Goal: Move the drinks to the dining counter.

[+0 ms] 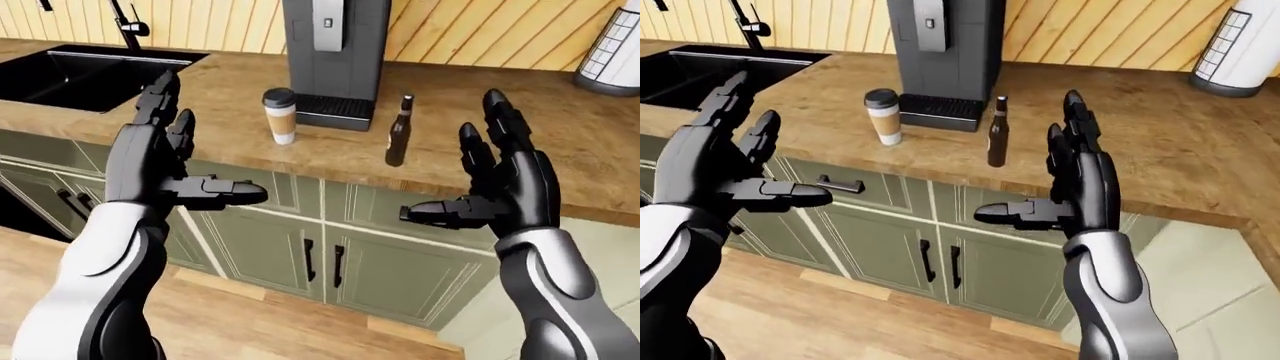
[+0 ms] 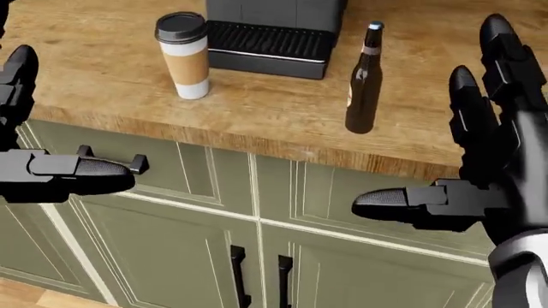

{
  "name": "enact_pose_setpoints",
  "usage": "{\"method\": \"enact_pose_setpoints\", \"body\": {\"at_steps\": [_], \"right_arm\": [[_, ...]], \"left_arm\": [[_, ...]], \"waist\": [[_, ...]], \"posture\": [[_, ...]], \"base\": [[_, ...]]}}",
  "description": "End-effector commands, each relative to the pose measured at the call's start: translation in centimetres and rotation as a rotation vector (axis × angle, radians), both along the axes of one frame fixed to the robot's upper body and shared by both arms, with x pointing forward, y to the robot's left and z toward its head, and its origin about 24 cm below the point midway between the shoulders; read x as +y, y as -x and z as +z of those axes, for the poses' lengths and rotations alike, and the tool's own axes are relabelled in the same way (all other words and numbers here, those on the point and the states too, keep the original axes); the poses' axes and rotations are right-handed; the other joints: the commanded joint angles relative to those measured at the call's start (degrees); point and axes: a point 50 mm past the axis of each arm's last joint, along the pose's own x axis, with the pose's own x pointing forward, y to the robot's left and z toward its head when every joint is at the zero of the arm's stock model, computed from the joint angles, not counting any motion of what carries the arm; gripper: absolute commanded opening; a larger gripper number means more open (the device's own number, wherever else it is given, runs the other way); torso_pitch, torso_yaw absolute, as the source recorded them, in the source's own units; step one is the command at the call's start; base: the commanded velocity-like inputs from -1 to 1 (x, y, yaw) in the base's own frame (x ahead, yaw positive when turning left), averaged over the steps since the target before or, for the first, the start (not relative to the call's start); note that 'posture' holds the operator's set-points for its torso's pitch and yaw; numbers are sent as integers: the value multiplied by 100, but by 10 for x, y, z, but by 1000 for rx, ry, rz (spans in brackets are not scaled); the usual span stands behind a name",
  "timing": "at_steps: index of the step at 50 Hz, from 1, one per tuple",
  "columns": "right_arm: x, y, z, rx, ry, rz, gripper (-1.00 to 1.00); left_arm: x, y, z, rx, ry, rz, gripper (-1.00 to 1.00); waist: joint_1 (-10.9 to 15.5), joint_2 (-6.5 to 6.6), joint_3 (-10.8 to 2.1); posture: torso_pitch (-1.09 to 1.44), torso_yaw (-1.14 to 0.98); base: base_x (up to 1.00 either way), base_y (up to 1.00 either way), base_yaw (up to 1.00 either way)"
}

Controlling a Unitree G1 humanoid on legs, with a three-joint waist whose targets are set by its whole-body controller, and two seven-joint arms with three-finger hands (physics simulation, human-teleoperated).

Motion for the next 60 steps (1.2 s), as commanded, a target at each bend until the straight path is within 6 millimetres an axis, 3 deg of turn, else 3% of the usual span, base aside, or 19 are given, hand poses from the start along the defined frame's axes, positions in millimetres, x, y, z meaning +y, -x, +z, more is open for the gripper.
{"method": "enact_pose_setpoints", "body": {"at_steps": [1, 4, 7, 9, 10, 11, 15, 20, 21, 23, 24, 26, 30, 35, 41, 53, 60], "right_arm": [[-4, 8, 20, -123, 13, -27, 100], [-5, 8, 19, -122, 16, -29, 100], [-5, 9, 19, -122, 17, -30, 100], [-4, 10, 20, -124, 17, -29, 100], [-4, 10, 20, -129, 18, -27, 100], [-4, 10, 20, -132, 19, -27, 100], [-3, 12, 20, -135, 27, -26, 100], [-5, 16, 21, -143, 32, -28, 100], [-5, 17, 22, -144, 32, -29, 100], [-7, 17, 21, -144, 31, -32, 100], [-7, 18, 21, -144, 31, -33, 100], [-8, 20, 21, -145, 30, -35, 100], [-12, 25, 24, -151, 32, -45, 100], [-13, 27, 22, -151, 38, -55, 100], [-11, 27, 4, -109, 53, -49, 100], [-5, -5, -24, -51, 100, -67, 100], [3, -12, -20, -54, 129, -61, 100]], "left_arm": [[-4, 6, 18, -115, -17, -17, 100], [-3, 7, 19, -118, -15, -12, 100], [-3, 8, 20, -121, -16, -12, 100], [-2, 9, 20, -122, -15, -11, 100], [0, 10, 20, -124, -14, -8, 100], [0, 10, 20, -125, -13, -7, 100], [4, 14, 21, -128, -9, 2, 100], [5, 17, 22, -131, -9, 7, 100], [6, 17, 21, -131, -8, 8, 100], [6, 16, 22, -131, -8, 10, 100], [6, 16, 22, -131, -9, 10, 100], [6, 15, 21, -130, -9, 9, 100], [6, 15, 21, -130, -9, 8, 100], [7, 15, 22, -132, -10, 9, 100], [8, 17, 22, -130, -10, 14, 100], [8, 16, 20, -128, -7, 16, 100], [7, 15, 19, -127, -5, 13, 100]], "waist": [[-28, 2, -173], [2, -88, -205], [20, -268, -212], [18, -479, -257], [11, -675, -259], [62, -526, -243], [1, -632, -118], [-36, -481, -13], [-62, -406, -24], [-106, -126, -141], [-97, -321, -91], [-81, -331, -197], [-55, -393, -242], [-46, -406, -248], [-51, -401, -236], [-95, -346, -204], [-90, -322, -203]], "posture": [[0, 0], [0, 0], [0, 0], [0, 0], [0, 0], [0, 0], [0, 0], [0, 0], [0, 0], [0, 0], [0, 0], [0, 0], [0, 0], [0, 0], [0, 0], [0, 0], [0, 0]], "base": [[30, 0, 0], [23, 0, 0], [14, 0, 0], [10, 0, 0], [0, 0, 0], [0, 0, 0], [0, 0, 0], [0, 0, 0], [0, 0, 0], [0, 0, 0], [0, 0, 0], [0, 0, 0], [0, 0, 0], [0, 0, 0], [0, 0, 0], [0, 0, 0], [0, 0, 0]]}}
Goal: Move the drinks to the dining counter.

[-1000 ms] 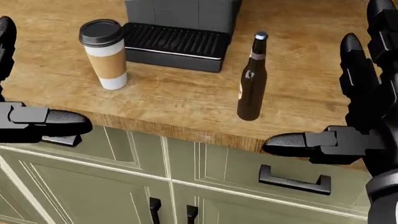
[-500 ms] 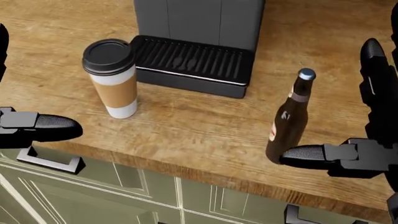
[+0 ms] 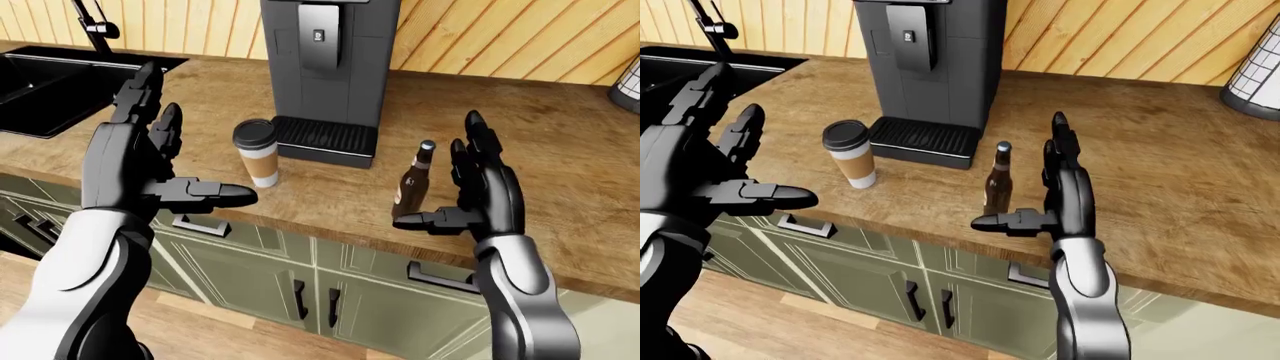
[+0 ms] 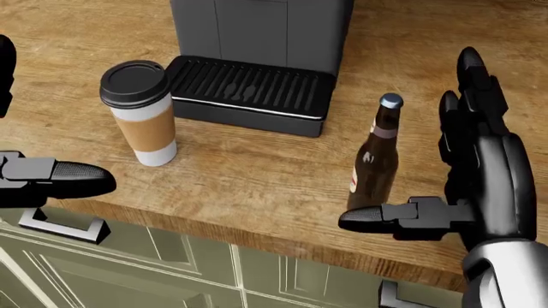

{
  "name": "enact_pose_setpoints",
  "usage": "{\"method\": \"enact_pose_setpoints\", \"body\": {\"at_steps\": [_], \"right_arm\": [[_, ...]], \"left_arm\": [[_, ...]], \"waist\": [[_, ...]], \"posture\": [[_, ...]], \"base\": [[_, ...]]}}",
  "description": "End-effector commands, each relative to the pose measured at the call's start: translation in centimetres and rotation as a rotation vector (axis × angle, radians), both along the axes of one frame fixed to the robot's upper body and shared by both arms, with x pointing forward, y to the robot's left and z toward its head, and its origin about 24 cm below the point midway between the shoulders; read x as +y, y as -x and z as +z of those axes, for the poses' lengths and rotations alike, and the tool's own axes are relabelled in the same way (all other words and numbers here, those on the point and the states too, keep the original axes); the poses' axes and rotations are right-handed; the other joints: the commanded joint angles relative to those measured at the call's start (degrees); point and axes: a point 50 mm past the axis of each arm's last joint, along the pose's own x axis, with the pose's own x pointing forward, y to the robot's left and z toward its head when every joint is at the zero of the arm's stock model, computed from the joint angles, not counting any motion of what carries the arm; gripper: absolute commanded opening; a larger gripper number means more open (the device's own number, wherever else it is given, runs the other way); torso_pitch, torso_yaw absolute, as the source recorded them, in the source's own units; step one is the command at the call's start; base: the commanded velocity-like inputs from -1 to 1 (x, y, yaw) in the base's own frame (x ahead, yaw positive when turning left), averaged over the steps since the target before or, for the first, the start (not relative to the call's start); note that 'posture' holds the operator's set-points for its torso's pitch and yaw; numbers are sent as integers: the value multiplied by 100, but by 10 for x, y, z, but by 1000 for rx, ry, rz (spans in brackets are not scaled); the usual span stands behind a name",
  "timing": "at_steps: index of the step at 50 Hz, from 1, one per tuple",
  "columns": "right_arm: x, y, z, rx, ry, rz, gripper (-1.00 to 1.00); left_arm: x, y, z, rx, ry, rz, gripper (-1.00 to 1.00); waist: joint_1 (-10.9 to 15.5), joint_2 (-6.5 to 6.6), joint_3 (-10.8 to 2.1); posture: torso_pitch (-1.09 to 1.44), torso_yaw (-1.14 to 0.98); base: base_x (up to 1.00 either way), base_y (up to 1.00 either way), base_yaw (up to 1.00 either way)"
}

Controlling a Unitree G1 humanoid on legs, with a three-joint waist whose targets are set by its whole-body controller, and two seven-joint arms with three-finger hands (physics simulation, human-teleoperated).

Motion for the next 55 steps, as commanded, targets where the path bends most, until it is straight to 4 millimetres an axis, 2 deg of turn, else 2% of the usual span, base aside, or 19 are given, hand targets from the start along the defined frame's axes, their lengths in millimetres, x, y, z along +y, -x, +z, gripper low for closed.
{"method": "enact_pose_setpoints", "body": {"at_steps": [1, 3, 14, 27, 32, 36, 38, 39, 47, 55], "right_arm": [[4, 2, 16, -89, 22, 5, 100], [9, 1, 20, -92, 28, 13, 100], [22, -13, 11, -47, 60, 34, 100], [21, -18, 7, -23, 53, 29, 100], [21, -23, -2, 0, 51, 28, 87], [22, -23, 0, 5, 53, 29, 82], [22, -25, 0, 10, 52, 30, 69], [22, -26, 1, 12, 53, 32, 56], [24, -26, 0, 14, 55, 37, 9], [27, -25, 0, 16, 63, 47, -20]], "left_arm": [[1, 4, 12, -78, -11, 9, 100], [1, 4, 13, -79, -11, 8, 100], [3, 4, 15, -84, -9, 9, 100], [7, 5, 16, -90, -1, 15, 100], [7, 5, 16, -89, -1, 17, 100], [7, 5, 16, -89, -1, 16, 100], [7, 5, 16, -89, -1, 16, 100], [7, 5, 16, -88, -3, 15, 100], [9, 6, 16, -89, -2, 19, 100], [9, 7, 17, -91, -2, 20, 100]], "waist": [[1, 0, -104], [-1, 2, -106], [5, 23, -128], [28, 31, -146], [26, 28, -155], [32, 32, -168], [33, 37, -170], [32, 38, -170], [29, 38, -178], [26, 44, -178]], "posture": [[0, 0], [0, 0], [0, 0], [0, 0], [0, 0], [0, 0], [0, 0], [0, 0], [0, 0], [0, 0]], "base": [[0, 0, 0], [0, 0, 0], [0, 0, 0], [0, 0, 0], [0, 0, 0], [0, 0, 0], [0, 0, 0], [0, 0, 0], [0, 0, 0], [0, 0, 0]]}}
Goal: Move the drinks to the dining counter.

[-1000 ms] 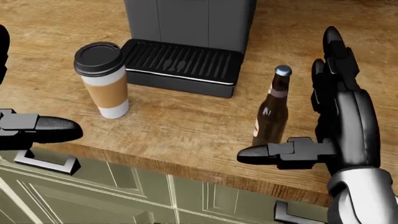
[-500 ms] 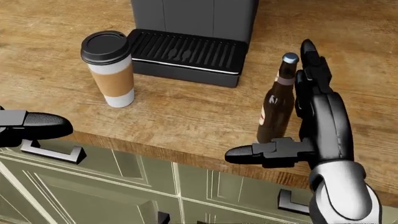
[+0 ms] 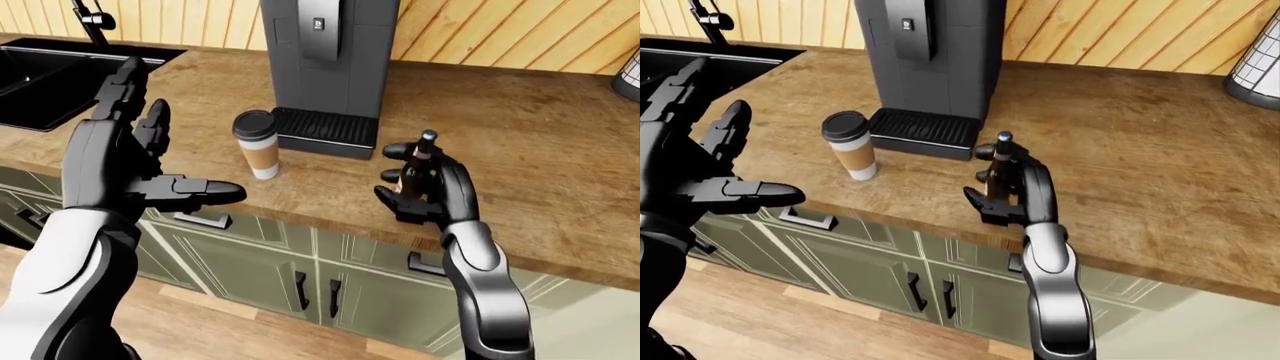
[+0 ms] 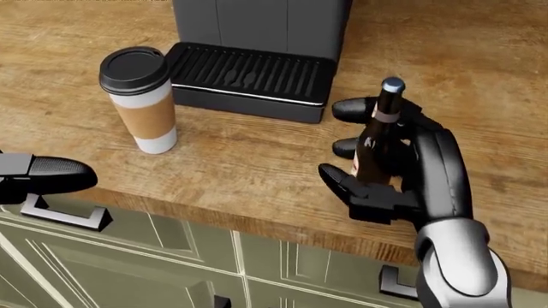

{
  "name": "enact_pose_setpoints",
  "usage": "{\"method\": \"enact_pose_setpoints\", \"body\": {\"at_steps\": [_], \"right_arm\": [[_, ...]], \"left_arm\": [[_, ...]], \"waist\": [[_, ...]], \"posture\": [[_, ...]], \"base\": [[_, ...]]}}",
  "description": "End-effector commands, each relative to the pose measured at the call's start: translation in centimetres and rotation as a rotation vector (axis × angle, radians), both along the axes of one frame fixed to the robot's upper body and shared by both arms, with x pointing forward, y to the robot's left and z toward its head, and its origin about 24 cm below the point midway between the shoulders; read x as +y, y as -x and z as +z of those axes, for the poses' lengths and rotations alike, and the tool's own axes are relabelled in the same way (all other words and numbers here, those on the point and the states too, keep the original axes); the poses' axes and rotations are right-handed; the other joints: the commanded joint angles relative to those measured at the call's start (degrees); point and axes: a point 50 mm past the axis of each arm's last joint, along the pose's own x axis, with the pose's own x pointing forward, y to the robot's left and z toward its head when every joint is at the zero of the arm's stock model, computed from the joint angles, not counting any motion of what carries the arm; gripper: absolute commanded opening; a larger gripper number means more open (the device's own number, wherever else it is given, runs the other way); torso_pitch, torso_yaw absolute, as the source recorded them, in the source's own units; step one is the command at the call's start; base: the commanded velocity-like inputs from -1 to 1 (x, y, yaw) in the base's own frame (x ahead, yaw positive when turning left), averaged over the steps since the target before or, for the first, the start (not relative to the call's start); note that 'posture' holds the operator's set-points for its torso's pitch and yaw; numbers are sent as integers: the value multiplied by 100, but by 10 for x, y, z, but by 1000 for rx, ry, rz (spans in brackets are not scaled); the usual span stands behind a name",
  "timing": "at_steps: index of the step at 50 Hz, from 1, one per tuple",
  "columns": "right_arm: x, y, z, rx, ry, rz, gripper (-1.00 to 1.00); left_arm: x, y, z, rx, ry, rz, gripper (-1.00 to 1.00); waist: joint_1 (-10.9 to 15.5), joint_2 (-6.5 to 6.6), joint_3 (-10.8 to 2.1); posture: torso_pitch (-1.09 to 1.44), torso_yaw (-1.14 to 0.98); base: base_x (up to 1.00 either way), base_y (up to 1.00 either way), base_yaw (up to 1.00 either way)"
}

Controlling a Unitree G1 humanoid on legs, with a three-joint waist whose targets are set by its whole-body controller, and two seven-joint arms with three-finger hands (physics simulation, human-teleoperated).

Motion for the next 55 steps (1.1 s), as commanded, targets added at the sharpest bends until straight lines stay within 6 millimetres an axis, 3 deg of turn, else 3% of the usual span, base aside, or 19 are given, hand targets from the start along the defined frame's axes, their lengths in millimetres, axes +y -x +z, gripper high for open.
{"method": "enact_pose_setpoints", "body": {"at_steps": [1, 7, 10, 11, 13, 14, 25, 34, 46, 49, 55], "right_arm": [[2, 2, 18, -96, 4, 7, -20], [4, 1, 20, -96, 1, 9, -43], [5, 1, 20, -95, -3, 10, -41], [5, 0, 20, -96, -4, 10, -51], [6, 1, 21, -97, -5, 11, -94], [6, 1, 21, -98, -5, 12, -100], [4, 6, 26, -122, -21, 9, -100], [-1, 22, 50, -176, -41, 4, -100], [-8, 40, 78, -236, -50, -1, -100], [-8, 41, 82, -243, -53, 0, -100], [-9, 41, 80, -243, -56, -5, -100]], "left_arm": [[0, 4, 11, -75, -13, 5, 100], [0, 5, 13, -76, -14, 4, 100], [0, 4, 12, -75, -13, 5, 100], [0, 4, 12, -76, -13, 5, 100], [0, 5, 13, -76, -13, 5, 100], [1, 5, 13, -76, -13, 5, 100], [-3, 4, 5, -66, -11, -4, 100], [-18, -5, 2, -61, 0, -25, 100], [-18, -9, 0, -68, 15, 31, 100], [-13, -14, -5, -44, 48, 87, 100], [-23, -21, -11, -43, 36, 103, 100]], "waist": [[0, 12, -123], [-3, 16, -119], [-10, 17, -111], [-10, 18, -109], [-10, 21, -109], [-10, 23, -110], [1, 22, -106], [21, -1, -97], [11, -30, -78], [4, -37, -80], [8, -41, -88]], "posture": [[0, 0], [0, 0], [0, 0], [0, 0], [0, 0], [0, 0], [0, 0], [0, 0], [0, 0], [0, 0], [0, 0]], "base": [[0, 0, 0], [0, 0, 0], [0, 0, 0], [0, 0, 0], [0, 0, 0], [0, 0, 0], [0, 0, 0], [0, 0, 0], [0, 0, 0], [0, 0, 0], [0, 0, 0]]}}
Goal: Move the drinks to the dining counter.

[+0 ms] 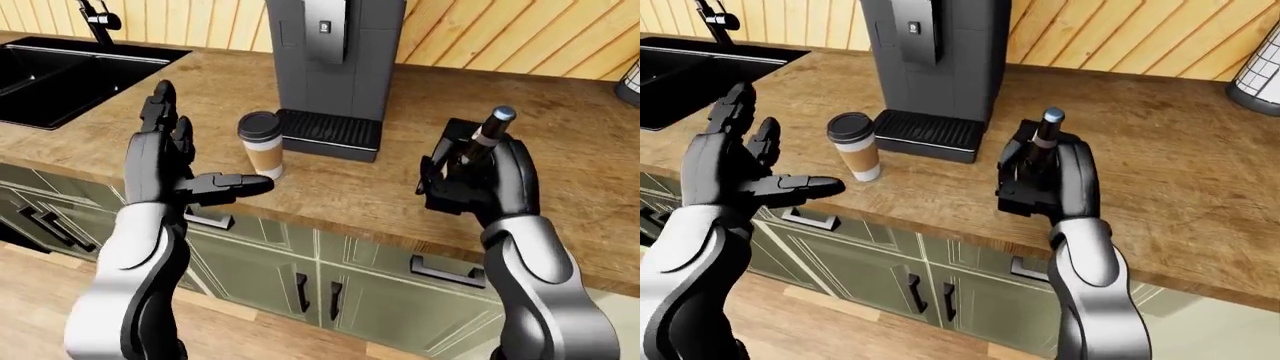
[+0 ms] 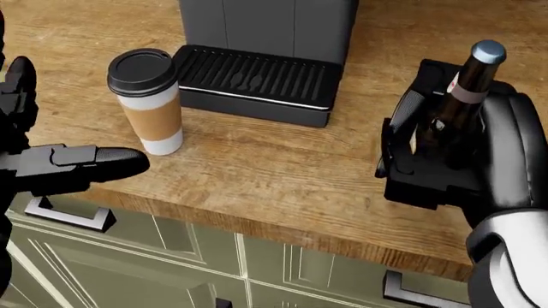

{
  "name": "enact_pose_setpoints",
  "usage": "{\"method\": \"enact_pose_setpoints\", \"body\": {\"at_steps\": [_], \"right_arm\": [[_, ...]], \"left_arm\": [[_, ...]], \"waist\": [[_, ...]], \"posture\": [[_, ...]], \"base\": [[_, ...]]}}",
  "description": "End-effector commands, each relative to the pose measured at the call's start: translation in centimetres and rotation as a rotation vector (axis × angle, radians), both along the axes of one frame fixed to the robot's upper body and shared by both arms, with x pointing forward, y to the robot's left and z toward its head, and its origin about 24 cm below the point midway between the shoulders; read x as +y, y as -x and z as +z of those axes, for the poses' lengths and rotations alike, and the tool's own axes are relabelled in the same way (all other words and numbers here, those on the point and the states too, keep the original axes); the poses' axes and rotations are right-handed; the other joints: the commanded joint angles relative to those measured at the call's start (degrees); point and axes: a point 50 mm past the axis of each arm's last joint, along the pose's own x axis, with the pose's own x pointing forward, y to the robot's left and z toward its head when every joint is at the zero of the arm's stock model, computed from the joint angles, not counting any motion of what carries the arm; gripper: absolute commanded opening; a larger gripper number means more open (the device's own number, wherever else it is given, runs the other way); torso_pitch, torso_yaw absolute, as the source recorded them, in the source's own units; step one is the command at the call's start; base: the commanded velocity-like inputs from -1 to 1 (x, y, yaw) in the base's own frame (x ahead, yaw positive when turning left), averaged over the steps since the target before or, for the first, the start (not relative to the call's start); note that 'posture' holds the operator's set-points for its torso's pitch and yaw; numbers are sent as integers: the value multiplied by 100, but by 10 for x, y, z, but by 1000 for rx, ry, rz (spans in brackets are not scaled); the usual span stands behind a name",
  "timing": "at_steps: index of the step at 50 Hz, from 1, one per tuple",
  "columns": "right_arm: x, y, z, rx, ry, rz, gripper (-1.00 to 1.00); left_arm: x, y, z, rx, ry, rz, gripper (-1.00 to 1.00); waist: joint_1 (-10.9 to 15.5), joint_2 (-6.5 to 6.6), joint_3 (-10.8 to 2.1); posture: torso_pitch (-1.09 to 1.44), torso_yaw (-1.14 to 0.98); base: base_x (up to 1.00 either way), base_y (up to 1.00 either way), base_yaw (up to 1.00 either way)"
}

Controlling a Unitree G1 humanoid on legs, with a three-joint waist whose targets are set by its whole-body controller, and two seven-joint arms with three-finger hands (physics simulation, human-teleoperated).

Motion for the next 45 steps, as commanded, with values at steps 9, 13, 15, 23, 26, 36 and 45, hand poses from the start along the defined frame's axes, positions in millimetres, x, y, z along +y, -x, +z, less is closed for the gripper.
{"method": "enact_pose_setpoints", "body": {"at_steps": [9, 13, 15, 23, 26, 36, 45], "right_arm": [[2, 8, 19, -139, -1, 8, -100], [3, 8, 18, -138, -4, 12, -100], [4, 8, 18, -138, -4, 13, -100], [4, 8, 18, -137, -6, 11, -100], [4, 8, 18, -137, -7, 10, -100], [4, 7, 17, -138, -6, 9, -100], [3, 6, 14, -134, -7, 4, -100]], "left_arm": [[-16, -9, 13, -103, -98, 58, 100], [-10, -15, 14, -97, -116, 145, 100], [-10, -17, 13, -93, -124, 179, 100], [-21, -26, 12, -88, -165, 186, 100], [-24, -28, 9, -87, -175, 178, 100], [-29, -40, 2, -52, -176, 173, 100], [-37, -48, -10, -18, -177, 141, 100]], "waist": [[1, -26, -166], [-5, -33, -166], [-6, -34, -175], [0, -51, -195], [-1, -61, -191], [0, -67, -206], [3, -76, -213]], "posture": [[0, 0], [0, 0], [0, 0], [0, 0], [0, 0], [0, 0], [0, 0]], "base": [[0, 0, 0], [0, 0, 0], [0, 0, 0], [0, 0, 0], [0, 0, 0], [0, 0, 0], [0, 0, 0]]}}
